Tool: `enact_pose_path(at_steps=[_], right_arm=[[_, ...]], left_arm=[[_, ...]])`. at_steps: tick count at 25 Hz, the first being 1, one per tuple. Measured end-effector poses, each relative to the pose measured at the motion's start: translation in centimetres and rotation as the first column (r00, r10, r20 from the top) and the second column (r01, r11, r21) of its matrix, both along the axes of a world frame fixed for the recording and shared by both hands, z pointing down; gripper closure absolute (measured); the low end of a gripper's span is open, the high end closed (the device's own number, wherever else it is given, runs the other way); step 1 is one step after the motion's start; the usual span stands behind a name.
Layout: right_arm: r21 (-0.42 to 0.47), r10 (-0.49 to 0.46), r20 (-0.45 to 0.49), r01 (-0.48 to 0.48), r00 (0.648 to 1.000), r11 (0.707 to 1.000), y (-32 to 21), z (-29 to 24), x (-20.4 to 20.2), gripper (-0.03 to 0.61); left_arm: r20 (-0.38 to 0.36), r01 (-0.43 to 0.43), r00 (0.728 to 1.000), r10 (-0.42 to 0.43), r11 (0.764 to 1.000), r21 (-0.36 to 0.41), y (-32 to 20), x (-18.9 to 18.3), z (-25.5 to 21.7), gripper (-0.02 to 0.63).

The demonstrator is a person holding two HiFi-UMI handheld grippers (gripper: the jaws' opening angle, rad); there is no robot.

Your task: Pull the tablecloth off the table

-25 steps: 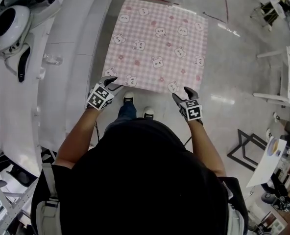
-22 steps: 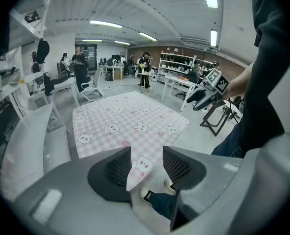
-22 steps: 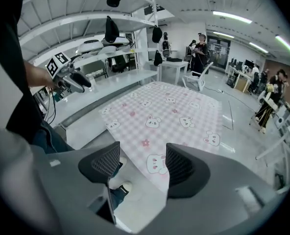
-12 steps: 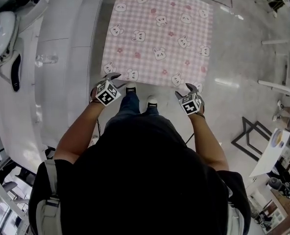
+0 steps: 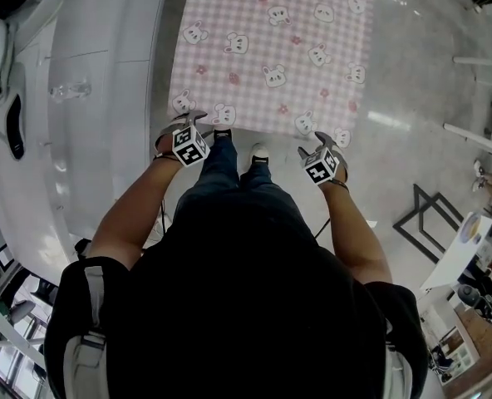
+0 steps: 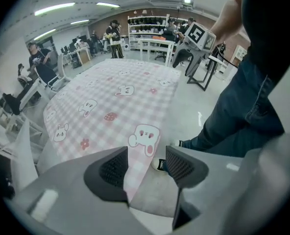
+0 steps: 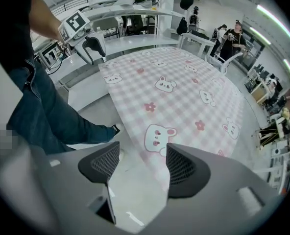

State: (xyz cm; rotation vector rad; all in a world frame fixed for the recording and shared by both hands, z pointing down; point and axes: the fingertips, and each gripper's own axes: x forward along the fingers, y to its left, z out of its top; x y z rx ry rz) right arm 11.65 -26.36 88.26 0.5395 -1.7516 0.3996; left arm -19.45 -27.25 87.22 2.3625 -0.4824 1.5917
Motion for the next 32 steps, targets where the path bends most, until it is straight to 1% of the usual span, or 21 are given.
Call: enact_pose_path(at_steps=[3, 5, 8, 11, 22, 25, 27, 30, 32], right_arm=[[-0.001, -0.012, -0.026, 0.012, 1.0, 1.0, -0.1, 1.2, 0.2, 0.249], [0.006, -0.025, -0.054, 0.025, 0.998, 1.0, -0.3, 1.9, 0.5, 0.247], [0.021, -0.038, -0.096, 0.04, 0.995, 0.999, -0.5, 3.0, 0.8, 0.23], [0.041, -0.056, -0.142, 0.062, 0.988, 0.997, -1.0, 4.1, 1.3, 0.217], [0.053, -0.097, -0.283, 0.117, 0.954, 0.992, -0.8, 7.3, 2.4, 0.206], [0.066, -0.105, -0.319, 0.132, 0.942, 0.989, -0.9, 7.6, 2.7, 0.207], [0.071, -0.107, -0.323, 0.137, 0.94, 0.988, -0.7, 8.1, 2.7, 0.213], [0.064, -0.115, -0.337, 0.145, 0.935, 0.987, -0.9, 8.4, 2.8, 0.235], [0.065, -0.129, -0.338, 0.16, 0.932, 0.985, -1.1, 8.3, 2.7, 0.26]], left_arm=[[0.059, -0.031, 0.998, 0.031, 0.999, 0.005, -0.2, -0.2, 1.7, 0.361], [0.083, -0.048, 0.995, 0.047, 0.999, 0.003, -0.3, -0.2, 2.8, 0.352], [0.108, -0.067, 0.992, 0.066, 0.998, 0.009, -0.5, -0.4, 4.0, 0.339], [0.135, -0.083, 0.988, 0.077, 0.996, 0.038, -1.0, -0.6, 4.8, 0.322], [0.204, -0.124, 0.973, 0.106, 0.99, 0.074, -1.3, -1.3, 7.6, 0.284], [0.23, -0.143, 0.966, 0.122, 0.987, 0.077, -1.1, -1.5, 8.0, 0.276], [0.241, -0.148, 0.962, 0.127, 0.987, 0.068, -0.9, -1.4, 8.3, 0.275], [0.252, -0.149, 0.959, 0.13, 0.987, 0.058, -1.2, -1.3, 8.7, 0.266], [0.258, -0.151, 0.957, 0.133, 0.987, 0.052, -1.5, -1.4, 8.7, 0.266]])
